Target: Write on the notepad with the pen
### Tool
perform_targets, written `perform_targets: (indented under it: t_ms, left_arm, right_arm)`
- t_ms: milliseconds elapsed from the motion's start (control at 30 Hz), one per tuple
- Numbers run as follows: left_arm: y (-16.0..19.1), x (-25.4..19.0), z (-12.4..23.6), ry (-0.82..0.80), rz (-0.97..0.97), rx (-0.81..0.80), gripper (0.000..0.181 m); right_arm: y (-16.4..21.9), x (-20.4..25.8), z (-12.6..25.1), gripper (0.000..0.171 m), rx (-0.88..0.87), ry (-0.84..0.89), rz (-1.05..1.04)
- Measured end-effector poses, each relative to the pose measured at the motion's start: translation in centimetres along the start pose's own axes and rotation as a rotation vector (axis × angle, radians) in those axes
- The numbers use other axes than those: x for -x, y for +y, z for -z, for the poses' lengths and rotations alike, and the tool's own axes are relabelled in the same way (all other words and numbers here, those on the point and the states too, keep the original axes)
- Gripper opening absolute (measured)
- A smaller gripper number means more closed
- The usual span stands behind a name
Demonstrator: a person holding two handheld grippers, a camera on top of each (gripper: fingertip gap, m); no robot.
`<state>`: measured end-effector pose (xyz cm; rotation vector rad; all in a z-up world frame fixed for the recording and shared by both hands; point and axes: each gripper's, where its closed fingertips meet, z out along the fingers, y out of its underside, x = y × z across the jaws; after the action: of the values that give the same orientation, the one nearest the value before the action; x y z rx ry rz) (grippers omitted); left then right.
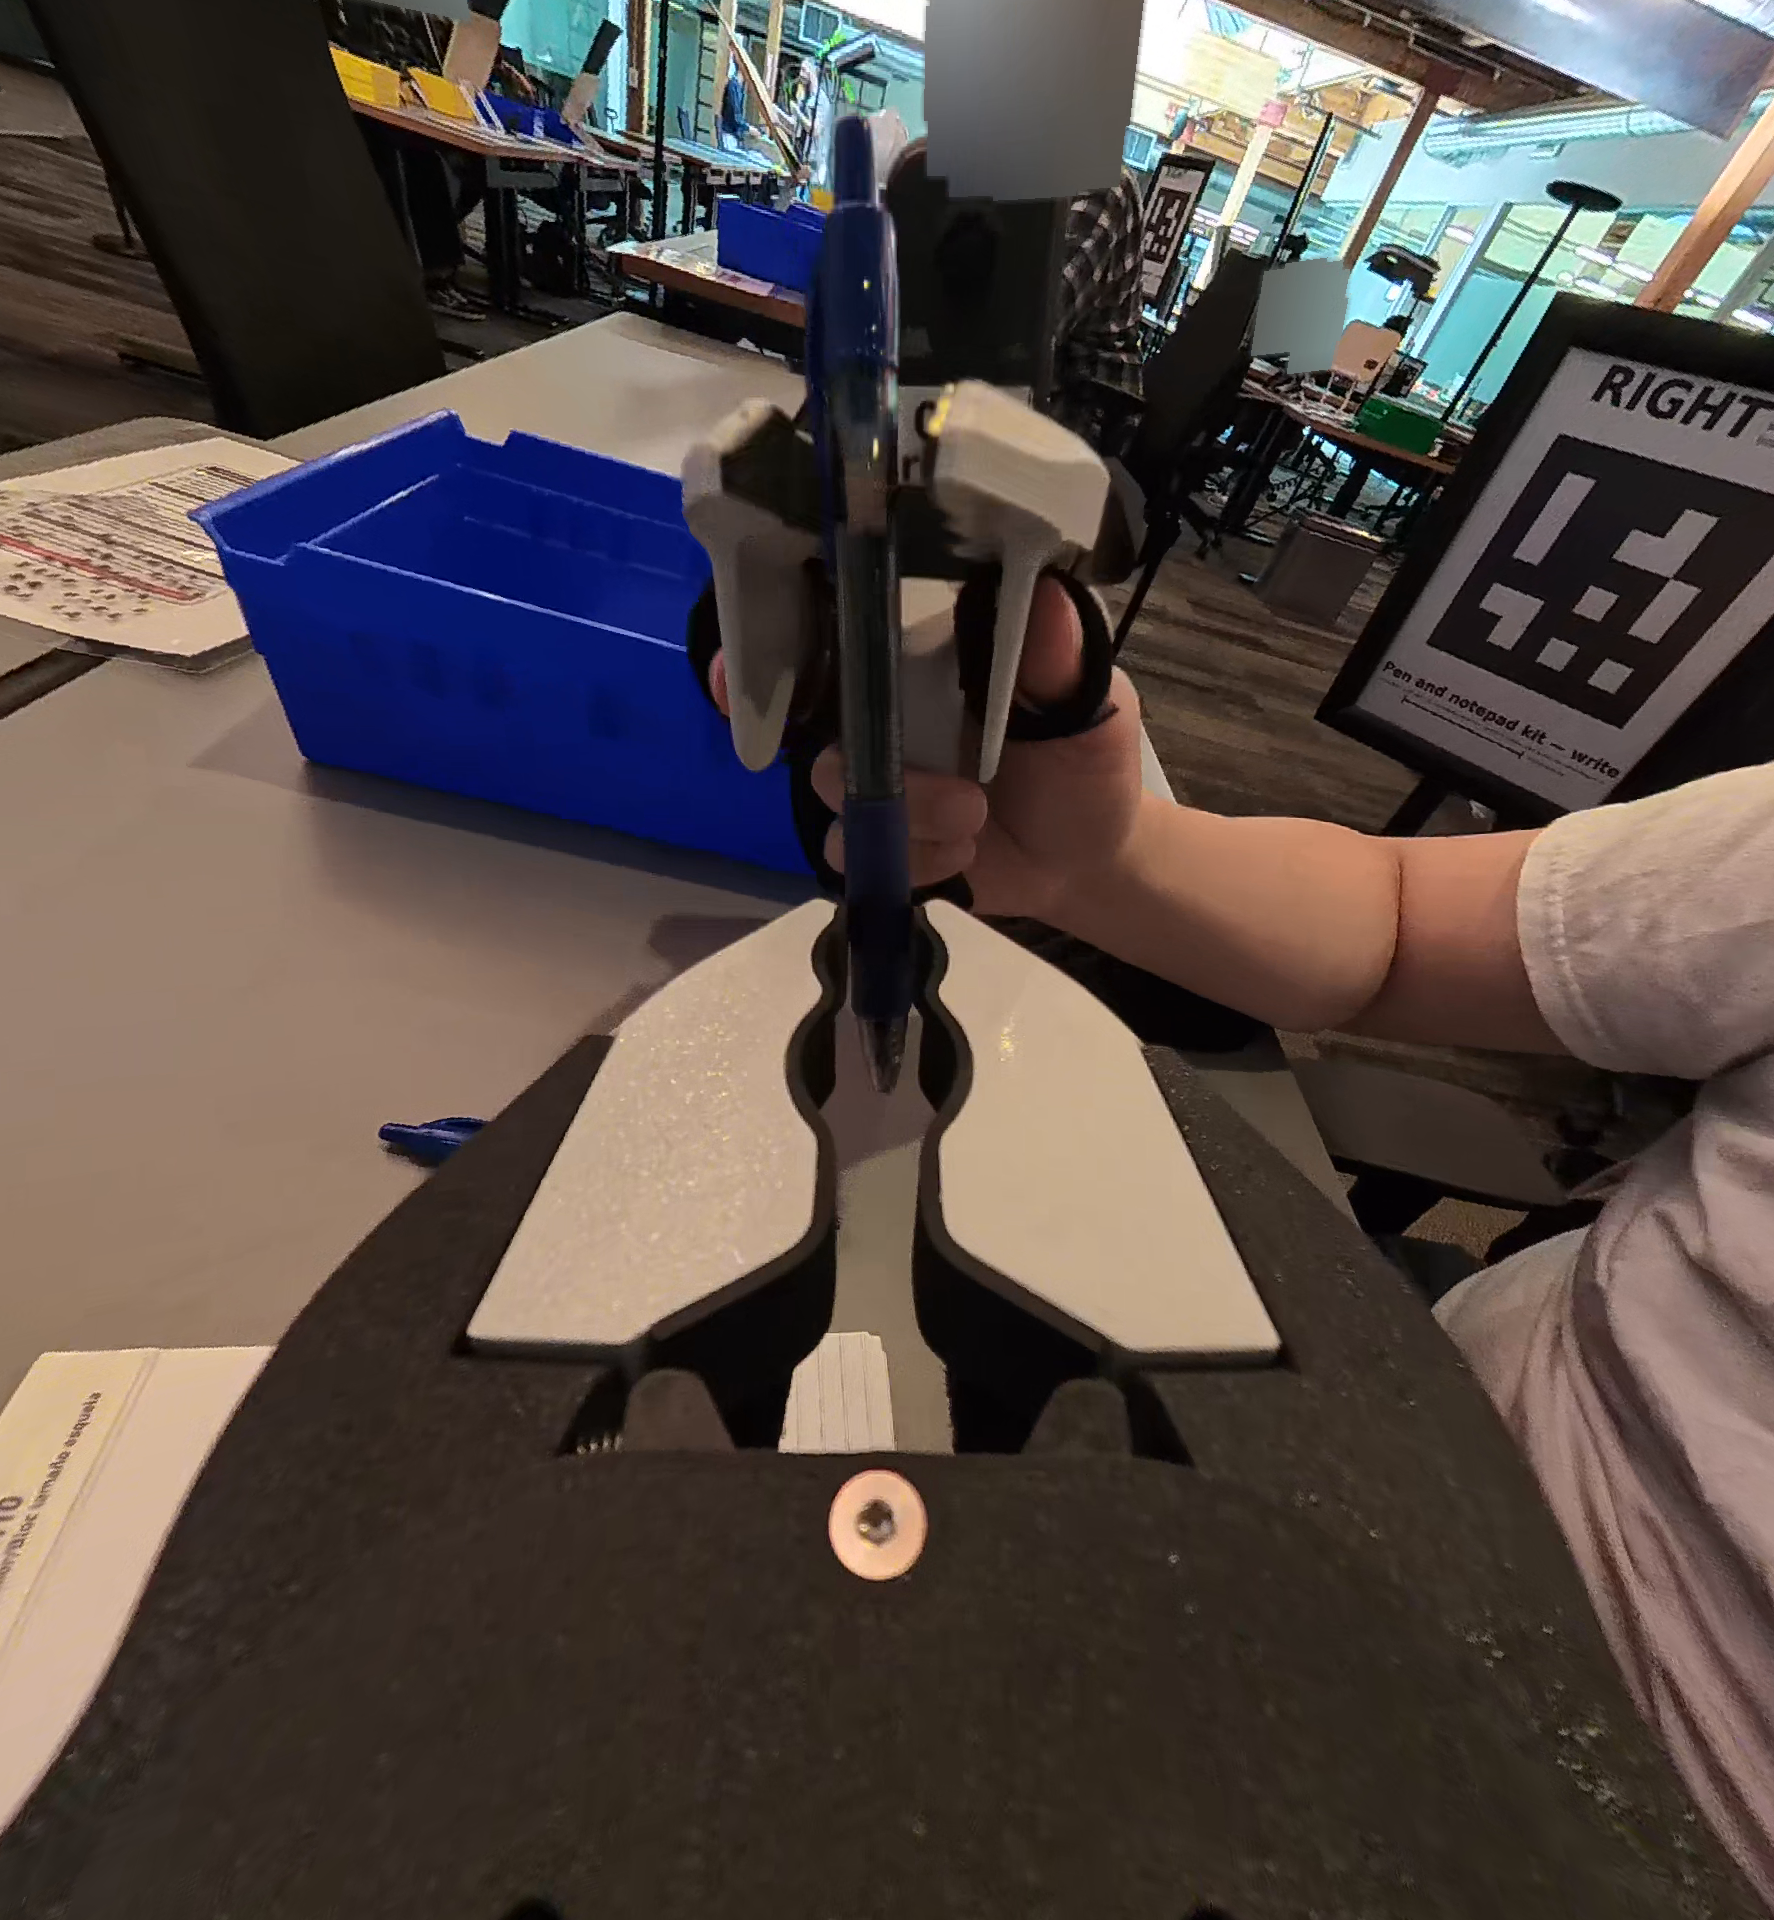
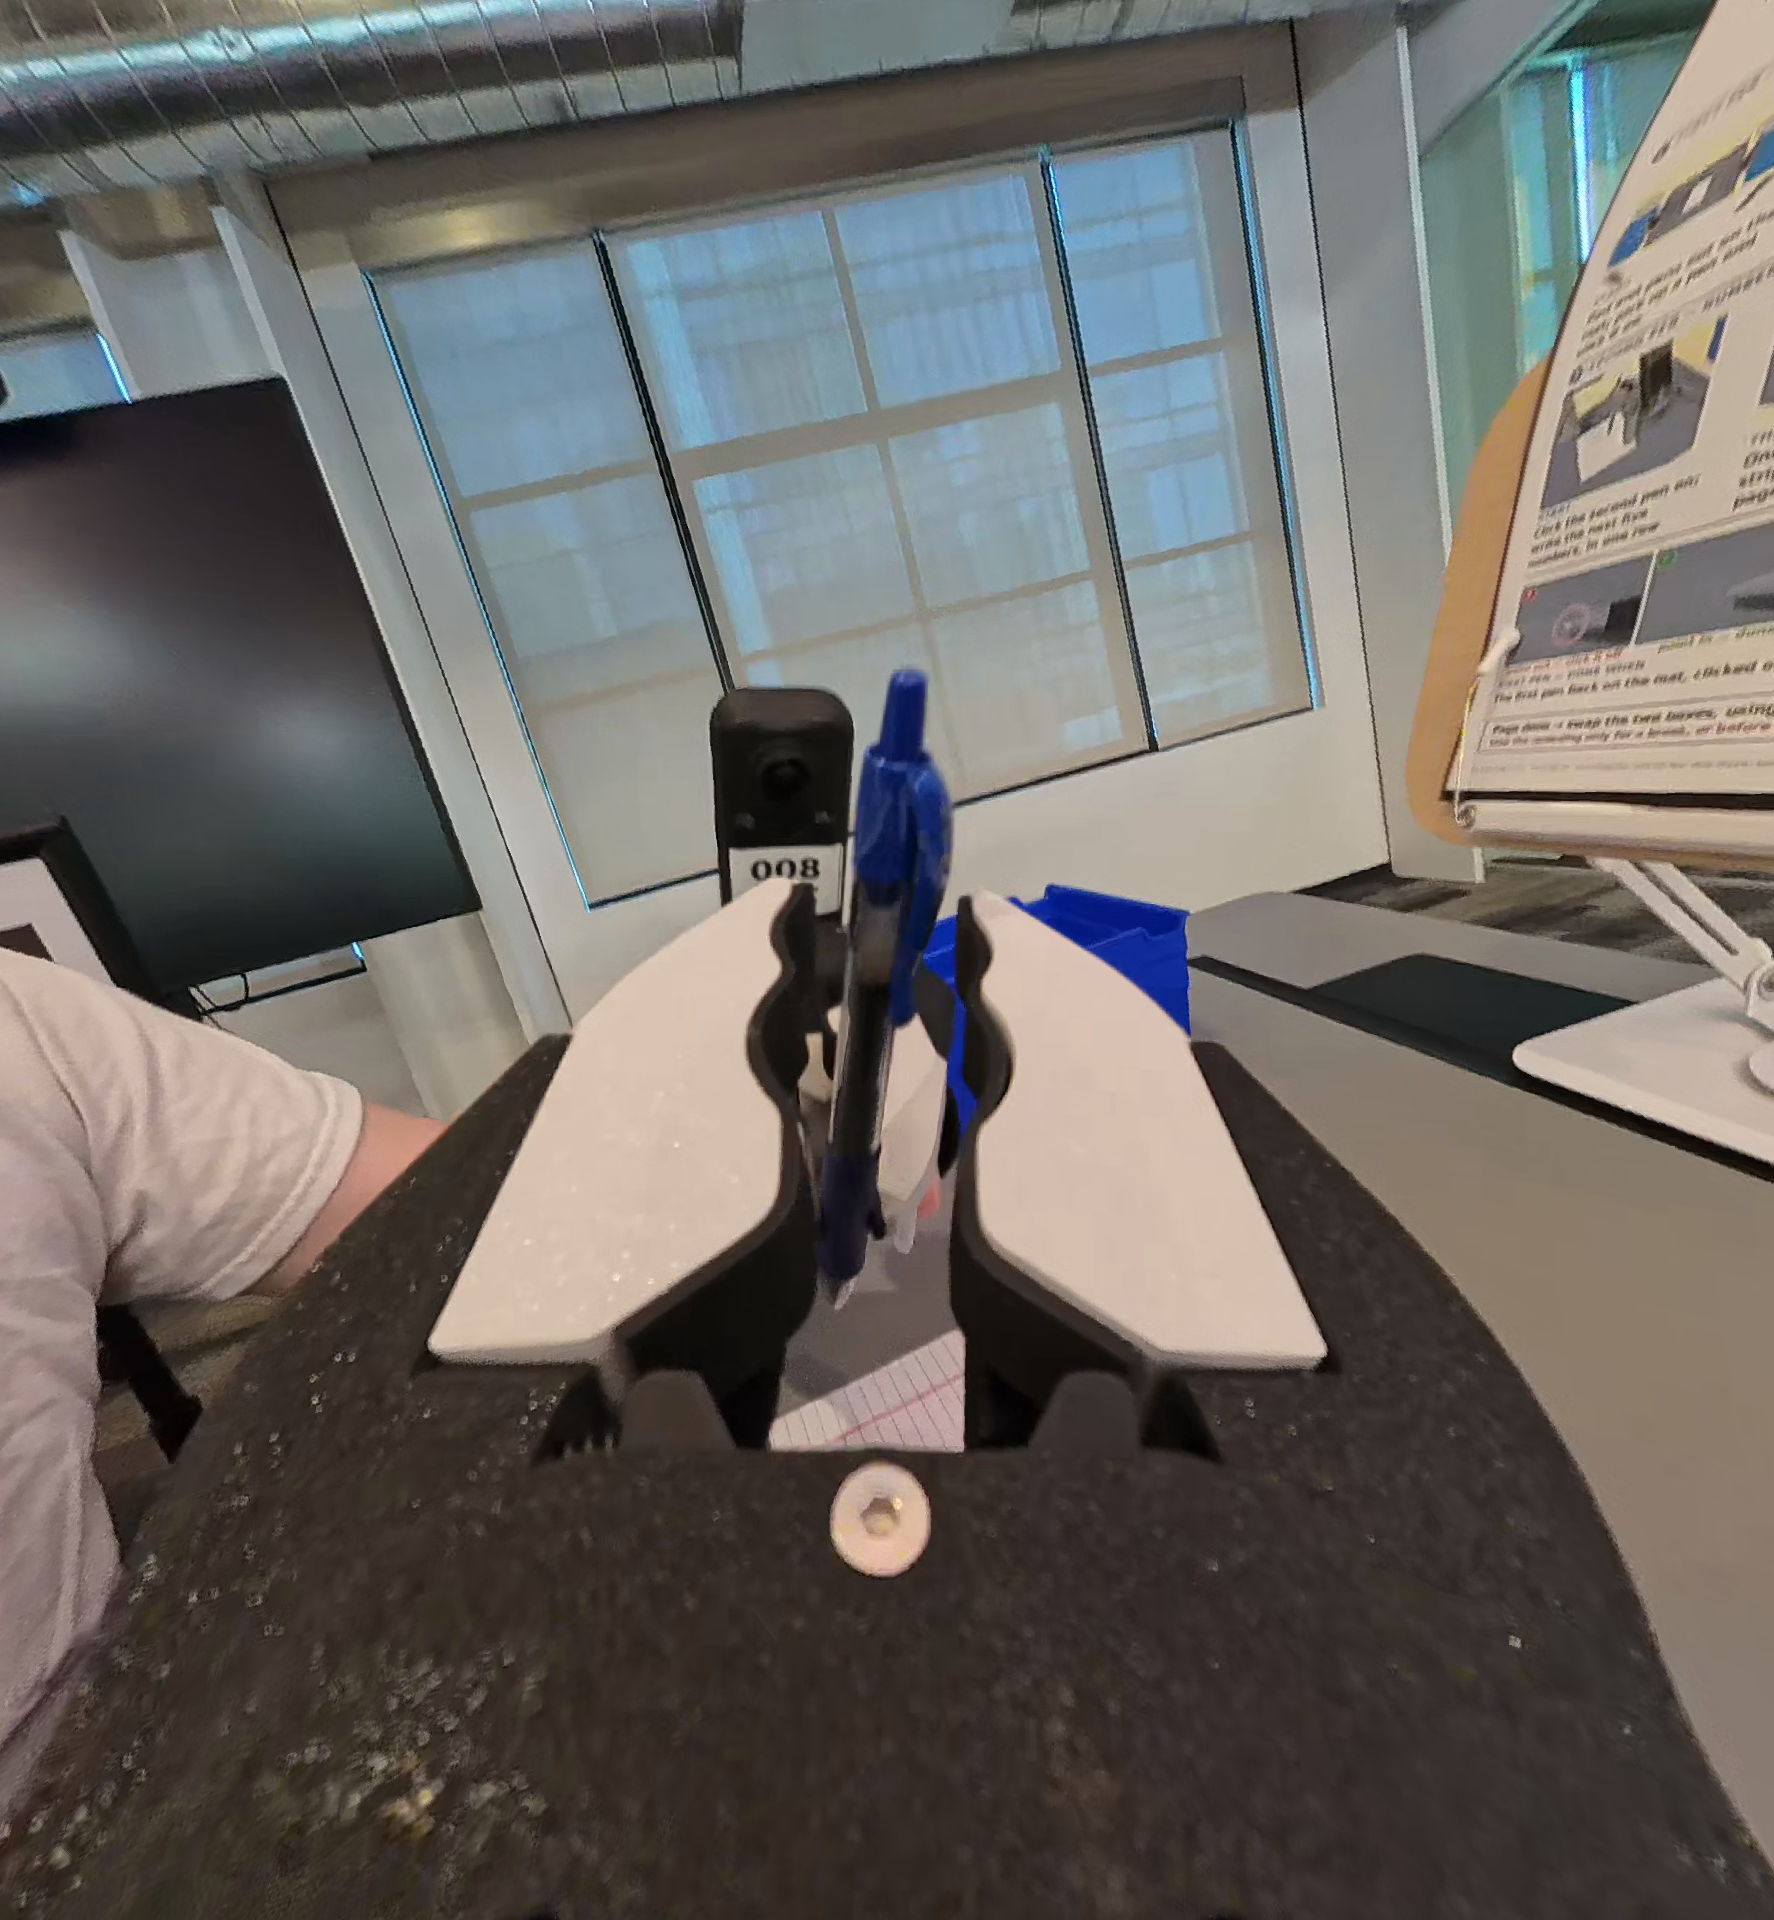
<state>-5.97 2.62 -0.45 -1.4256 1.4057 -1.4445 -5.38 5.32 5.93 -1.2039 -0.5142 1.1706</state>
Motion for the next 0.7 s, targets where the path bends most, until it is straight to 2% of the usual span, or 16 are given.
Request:
perform_targets:
  t_ms: [233,500,700]
  left_arm:
    - [0.3,-0.6,-0.2,0.046,0.012,0.011,0.011]
    - [0.1,0.6,-0.2,-0.059,-0.041,-0.007,0.025]
    - [-0.3,0.8,-0.2,-0.121,-0.105,-0.026,0.018]
  right_arm:
    - [-0.4,0.6,0.3,0.015,0.009,-0.051,0.006]
    - [-0.7,0.2,0.3,0.013,0.009,0.057,0.067]
    - [-0.1,0.5,-0.3,0.013,0.021,0.085,0.062]
